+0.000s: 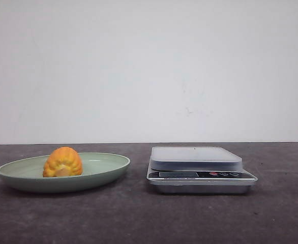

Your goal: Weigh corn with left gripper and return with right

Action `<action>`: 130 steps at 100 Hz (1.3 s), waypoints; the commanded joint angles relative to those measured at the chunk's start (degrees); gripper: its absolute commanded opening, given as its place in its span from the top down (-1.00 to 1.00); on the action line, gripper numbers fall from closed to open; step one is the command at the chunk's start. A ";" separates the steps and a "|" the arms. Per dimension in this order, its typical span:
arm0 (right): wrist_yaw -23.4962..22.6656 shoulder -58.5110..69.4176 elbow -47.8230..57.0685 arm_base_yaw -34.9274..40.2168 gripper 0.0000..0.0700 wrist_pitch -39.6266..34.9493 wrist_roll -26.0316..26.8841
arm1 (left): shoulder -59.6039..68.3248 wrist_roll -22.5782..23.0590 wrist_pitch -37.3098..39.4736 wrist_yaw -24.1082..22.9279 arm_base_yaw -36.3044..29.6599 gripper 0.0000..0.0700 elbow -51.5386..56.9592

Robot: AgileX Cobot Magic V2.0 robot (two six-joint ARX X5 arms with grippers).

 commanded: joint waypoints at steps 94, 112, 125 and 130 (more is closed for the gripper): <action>-11.08 15.76 24.35 2.43 -0.58 -18.56 -2.16 | 51.39 3.28 -19.50 4.79 -17.20 -0.46 33.75; -11.04 16.06 24.35 2.73 -0.62 -19.78 -2.99 | 63.12 1.36 -17.35 3.30 -21.27 -0.46 33.77; -10.97 16.04 24.35 2.73 -0.62 -20.94 -3.69 | 69.61 0.57 -17.38 2.75 -22.40 -0.46 33.75; -10.95 16.04 24.35 2.73 -0.62 -21.22 -3.91 | 71.63 0.13 -17.44 2.40 -22.56 -0.46 33.75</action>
